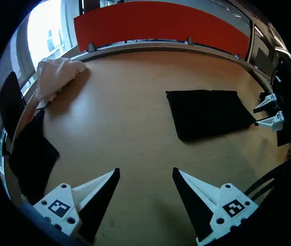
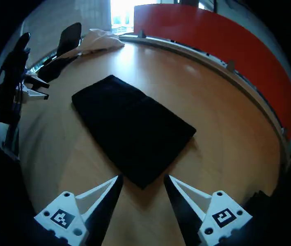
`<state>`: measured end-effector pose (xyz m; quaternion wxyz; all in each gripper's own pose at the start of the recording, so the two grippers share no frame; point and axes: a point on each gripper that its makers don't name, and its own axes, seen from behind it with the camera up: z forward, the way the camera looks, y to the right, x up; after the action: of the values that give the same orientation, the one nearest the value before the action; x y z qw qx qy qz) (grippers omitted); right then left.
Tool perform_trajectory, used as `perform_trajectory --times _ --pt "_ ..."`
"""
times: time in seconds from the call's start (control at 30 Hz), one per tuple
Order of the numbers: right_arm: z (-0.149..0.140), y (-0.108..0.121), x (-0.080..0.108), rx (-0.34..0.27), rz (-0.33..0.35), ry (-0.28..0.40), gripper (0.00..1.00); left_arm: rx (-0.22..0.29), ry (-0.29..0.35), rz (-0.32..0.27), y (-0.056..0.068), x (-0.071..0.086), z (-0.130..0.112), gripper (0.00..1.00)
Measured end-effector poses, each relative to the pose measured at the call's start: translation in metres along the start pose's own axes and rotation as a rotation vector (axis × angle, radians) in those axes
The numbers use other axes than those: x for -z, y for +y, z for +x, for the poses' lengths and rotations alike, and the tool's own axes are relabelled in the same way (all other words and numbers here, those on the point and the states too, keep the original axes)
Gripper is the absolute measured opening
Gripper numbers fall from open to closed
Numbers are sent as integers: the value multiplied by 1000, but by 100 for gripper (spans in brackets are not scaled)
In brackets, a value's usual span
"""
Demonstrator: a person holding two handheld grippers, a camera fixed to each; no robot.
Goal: Fold towel
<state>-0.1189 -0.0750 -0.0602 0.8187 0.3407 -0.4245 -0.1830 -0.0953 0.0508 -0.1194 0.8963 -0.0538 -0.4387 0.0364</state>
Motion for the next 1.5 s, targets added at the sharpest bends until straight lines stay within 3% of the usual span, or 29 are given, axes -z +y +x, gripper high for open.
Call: perform_trajectory --times 0.2,0.43,0.73,1.07,1.5 --pt "-11 0 -1 12 18 -37 58 14 6 2 1 7 -6 95" --pt "-13 1 0 6 28 -50 56 16 12 4 1 11 -12 95" --pt "-12 -4 2 11 46 -48 38 23 15 5 -1 16 -17 95" --pt "-11 -1 0 -12 45 -44 4 19 15 6 -2 16 -19 95" --pt "6 1 8 -32 14 9 3 37 23 8 -4 17 -17 95"
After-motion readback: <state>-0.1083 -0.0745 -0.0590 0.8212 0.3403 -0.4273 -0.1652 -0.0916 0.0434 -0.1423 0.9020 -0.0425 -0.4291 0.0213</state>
